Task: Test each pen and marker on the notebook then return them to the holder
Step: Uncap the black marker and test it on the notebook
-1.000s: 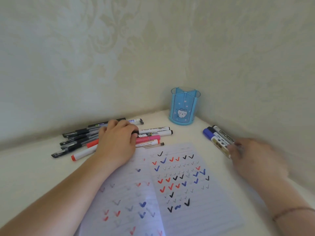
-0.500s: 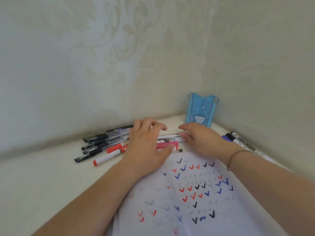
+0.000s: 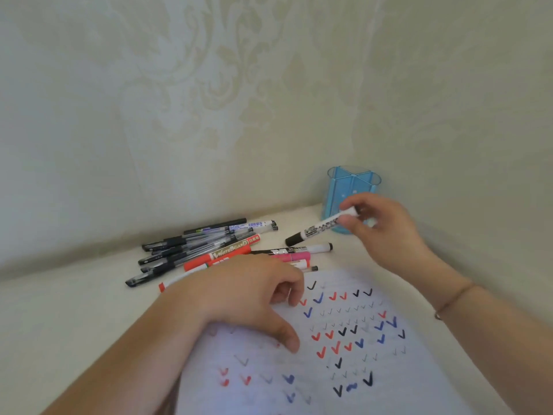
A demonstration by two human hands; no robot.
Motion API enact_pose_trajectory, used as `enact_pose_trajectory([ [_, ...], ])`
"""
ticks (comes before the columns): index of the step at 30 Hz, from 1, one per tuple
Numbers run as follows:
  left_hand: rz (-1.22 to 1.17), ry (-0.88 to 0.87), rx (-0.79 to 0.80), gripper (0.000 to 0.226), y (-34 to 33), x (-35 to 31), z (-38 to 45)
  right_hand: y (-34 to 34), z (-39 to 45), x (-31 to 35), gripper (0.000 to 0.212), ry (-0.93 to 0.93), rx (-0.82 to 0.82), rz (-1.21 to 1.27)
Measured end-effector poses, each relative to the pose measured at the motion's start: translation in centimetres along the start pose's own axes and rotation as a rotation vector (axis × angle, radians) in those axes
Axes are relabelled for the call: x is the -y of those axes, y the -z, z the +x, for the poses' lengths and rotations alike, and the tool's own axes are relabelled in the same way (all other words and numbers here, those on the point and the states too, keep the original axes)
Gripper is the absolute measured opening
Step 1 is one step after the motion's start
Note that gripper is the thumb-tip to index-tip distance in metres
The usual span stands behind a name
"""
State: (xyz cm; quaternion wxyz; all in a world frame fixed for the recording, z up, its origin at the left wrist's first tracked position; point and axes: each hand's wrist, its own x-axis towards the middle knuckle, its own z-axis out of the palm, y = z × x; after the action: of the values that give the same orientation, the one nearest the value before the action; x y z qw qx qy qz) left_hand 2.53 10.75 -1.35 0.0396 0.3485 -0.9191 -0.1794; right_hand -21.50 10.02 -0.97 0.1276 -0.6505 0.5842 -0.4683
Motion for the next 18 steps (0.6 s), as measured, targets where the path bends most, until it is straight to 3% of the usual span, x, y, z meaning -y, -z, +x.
enact_pose_trajectory([
  [4, -0.224, 0.069, 0.229, 0.040, 1.5, 0.6, -1.1, 2.5, -2.9, 1.4, 0.009, -0.130, -0.210, 0.450],
  [6, -0.272, 0.134, 0.207, 0.031, 1.8, 0.6, -1.4, 2.7, -4.3, 1.6, 0.008, -0.186, -0.216, 0.584],
  [8, -0.210, 0.256, 0.124, 0.052, 1.4, -0.2, -1.1, 2.3, -5.4, 1.8, 0.007, -0.173, -0.130, 0.603],
  [11, 0.142, 0.284, -0.123, 0.082, -0.4, -1.9, -0.2, 1.4, -6.3, 2.4, 0.017, -0.141, 0.018, 0.515],
  [14, 0.220, 0.156, -0.312, 0.076, -1.9, -2.9, 0.6, 0.9, -6.6, 3.0, 0.026, -0.110, -0.013, 0.517],
  [18, 0.021, -0.045, -0.451, 0.064, -3.1, -3.3, 0.9, 0.9, -6.9, 3.2, 0.027, -0.150, -0.043, 0.638],
])
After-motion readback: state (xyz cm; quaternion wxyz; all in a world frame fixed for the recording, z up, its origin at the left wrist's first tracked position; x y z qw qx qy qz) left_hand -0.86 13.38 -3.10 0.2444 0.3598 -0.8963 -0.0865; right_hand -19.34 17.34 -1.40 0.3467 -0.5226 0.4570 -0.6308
